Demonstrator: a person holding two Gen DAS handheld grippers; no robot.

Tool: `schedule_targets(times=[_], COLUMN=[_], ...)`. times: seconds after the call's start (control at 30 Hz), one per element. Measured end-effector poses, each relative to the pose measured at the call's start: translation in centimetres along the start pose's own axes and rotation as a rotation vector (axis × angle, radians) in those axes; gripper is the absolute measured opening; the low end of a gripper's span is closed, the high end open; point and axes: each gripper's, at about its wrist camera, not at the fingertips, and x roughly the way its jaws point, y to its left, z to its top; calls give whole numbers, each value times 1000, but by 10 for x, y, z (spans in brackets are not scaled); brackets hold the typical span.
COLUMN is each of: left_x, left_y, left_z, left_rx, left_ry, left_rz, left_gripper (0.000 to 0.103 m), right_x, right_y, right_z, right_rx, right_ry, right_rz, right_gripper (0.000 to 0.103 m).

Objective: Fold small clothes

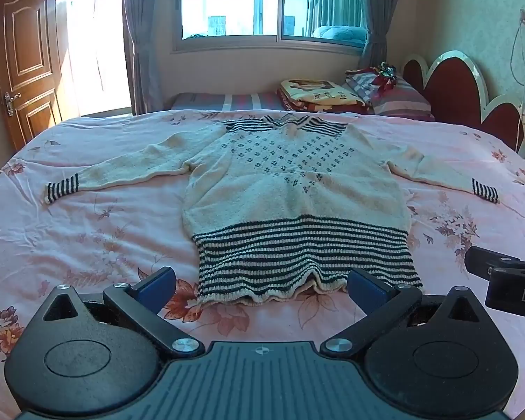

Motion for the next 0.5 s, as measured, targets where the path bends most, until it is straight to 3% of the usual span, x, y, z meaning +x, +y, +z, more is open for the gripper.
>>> schedule_targets(times=[0.5], left_x=[1], left_y=[4], left_z=[2], left_rx=[-1], left_ry=[-9], left_rz=[2], left_gripper=[103], right_x=[1], right_y=[5], right_z=[1], right_rx=[-8], right_ry=[2], right_rz=[4], right_gripper=[102])
